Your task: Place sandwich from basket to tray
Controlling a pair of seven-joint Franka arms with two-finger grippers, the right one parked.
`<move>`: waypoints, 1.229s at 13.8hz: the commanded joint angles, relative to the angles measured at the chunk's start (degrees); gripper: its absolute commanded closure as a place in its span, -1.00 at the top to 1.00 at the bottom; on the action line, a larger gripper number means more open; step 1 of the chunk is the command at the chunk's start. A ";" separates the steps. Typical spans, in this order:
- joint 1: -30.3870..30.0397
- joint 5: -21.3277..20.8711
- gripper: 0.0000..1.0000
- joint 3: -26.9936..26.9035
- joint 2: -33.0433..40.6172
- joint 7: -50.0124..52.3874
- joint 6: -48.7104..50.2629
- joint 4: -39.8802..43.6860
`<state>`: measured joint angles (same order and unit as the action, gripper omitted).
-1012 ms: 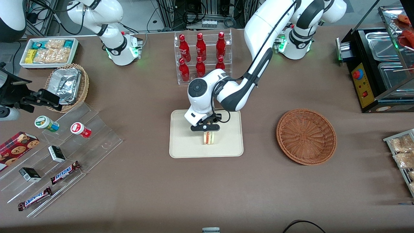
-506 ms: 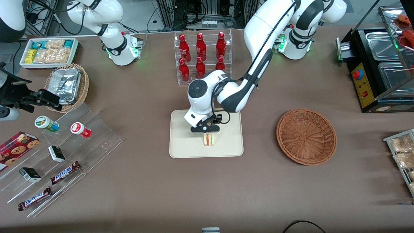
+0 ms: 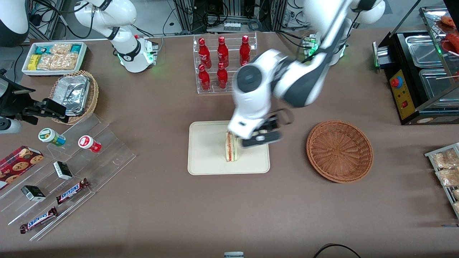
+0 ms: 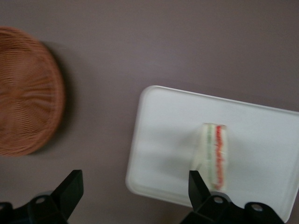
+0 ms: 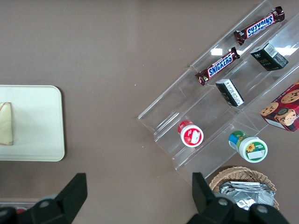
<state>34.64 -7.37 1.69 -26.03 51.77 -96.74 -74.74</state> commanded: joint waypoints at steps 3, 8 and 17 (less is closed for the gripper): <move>-11.32 0.42 0.98 0.60 10.63 -13.14 7.08 -4.71; -23.46 4.64 0.98 0.60 23.19 -35.03 8.50 -15.76; -31.21 6.05 0.98 0.24 30.97 -49.91 4.19 -25.38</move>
<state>4.61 -2.45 1.39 5.18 4.59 -92.42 -100.98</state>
